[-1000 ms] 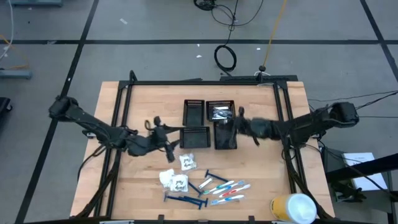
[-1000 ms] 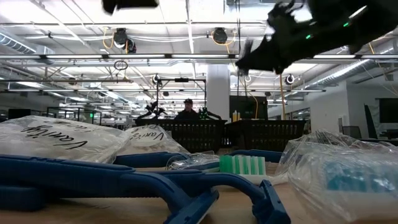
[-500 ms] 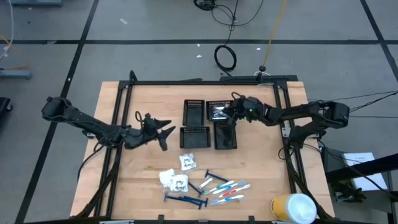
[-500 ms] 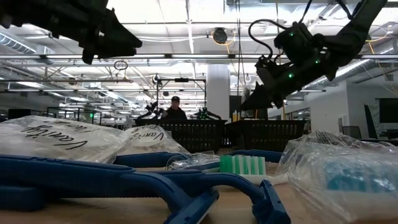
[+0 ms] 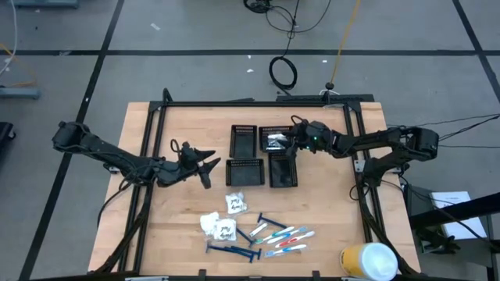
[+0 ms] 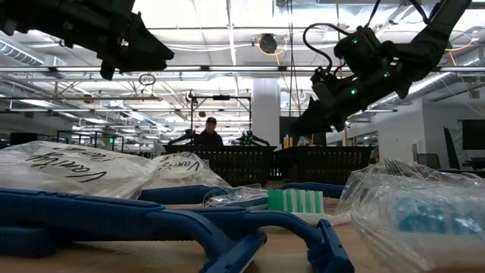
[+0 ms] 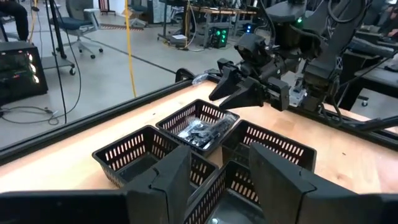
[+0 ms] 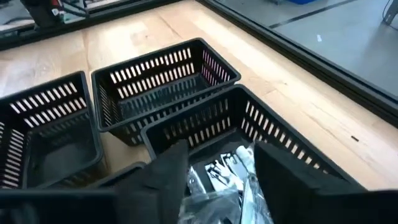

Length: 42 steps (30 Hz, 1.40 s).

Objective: Pick & Place Travel size toiletries
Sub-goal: Put the silver nail cutter into the top right black bin

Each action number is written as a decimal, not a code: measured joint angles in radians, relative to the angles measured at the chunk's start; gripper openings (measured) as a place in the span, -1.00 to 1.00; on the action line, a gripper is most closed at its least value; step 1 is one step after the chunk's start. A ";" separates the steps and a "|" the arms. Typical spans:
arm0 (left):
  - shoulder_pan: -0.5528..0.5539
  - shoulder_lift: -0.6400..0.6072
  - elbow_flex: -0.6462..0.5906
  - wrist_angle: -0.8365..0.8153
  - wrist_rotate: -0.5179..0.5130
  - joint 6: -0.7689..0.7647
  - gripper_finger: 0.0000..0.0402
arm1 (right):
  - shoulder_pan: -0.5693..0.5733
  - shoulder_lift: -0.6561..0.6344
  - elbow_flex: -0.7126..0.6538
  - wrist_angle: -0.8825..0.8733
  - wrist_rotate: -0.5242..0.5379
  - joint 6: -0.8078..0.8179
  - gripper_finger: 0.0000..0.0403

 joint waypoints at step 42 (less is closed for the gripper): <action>0.000 0.000 0.000 -0.001 0.192 -0.034 -0.21 | 0.153 0.000 0.001 -0.161 0.457 0.038 -0.18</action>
